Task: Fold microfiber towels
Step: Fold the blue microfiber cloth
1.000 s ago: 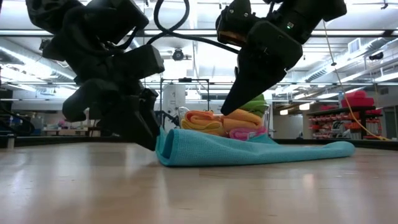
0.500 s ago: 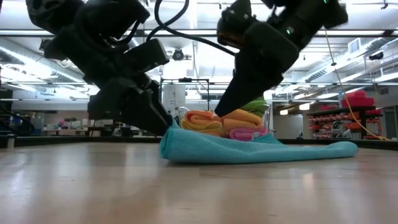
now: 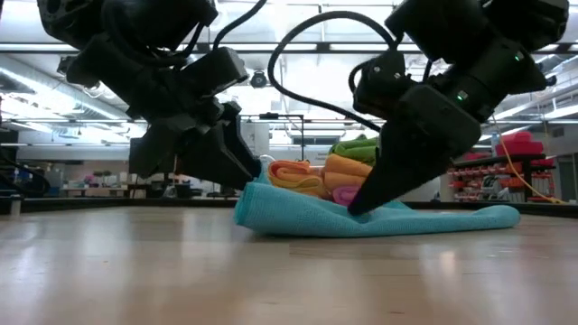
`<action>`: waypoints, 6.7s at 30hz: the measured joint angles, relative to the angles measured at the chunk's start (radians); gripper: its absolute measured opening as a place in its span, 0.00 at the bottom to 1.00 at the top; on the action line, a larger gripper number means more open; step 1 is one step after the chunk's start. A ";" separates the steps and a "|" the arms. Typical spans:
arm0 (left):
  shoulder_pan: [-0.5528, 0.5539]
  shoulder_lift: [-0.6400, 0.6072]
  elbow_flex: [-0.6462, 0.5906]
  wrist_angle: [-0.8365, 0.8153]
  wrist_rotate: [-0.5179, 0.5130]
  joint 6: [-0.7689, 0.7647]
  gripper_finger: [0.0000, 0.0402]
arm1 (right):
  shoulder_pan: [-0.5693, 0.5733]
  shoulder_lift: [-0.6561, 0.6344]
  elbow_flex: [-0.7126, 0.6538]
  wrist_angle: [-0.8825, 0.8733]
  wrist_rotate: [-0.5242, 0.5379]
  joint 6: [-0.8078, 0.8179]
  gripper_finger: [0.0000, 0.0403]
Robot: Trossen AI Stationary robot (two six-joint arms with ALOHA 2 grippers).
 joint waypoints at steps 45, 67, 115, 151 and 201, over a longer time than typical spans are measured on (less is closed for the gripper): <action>0.007 0.101 0.000 0.038 -0.088 0.326 0.03 | 0.000 0.000 -0.014 -0.024 0.000 0.032 0.36; -0.025 0.099 0.001 0.002 -0.187 0.298 0.38 | 0.029 0.000 -0.013 -0.023 -0.100 0.029 0.30; -0.018 0.098 0.002 -0.040 -0.311 0.607 0.11 | 0.030 0.000 -0.013 -0.024 -0.090 0.025 0.30; -0.022 0.082 0.008 -0.102 -0.444 0.679 0.24 | 0.057 0.000 -0.013 -0.028 -0.150 -0.036 0.30; -0.199 0.077 0.105 -0.107 0.094 0.456 0.03 | -0.145 -0.063 0.136 -0.809 0.112 -0.791 0.12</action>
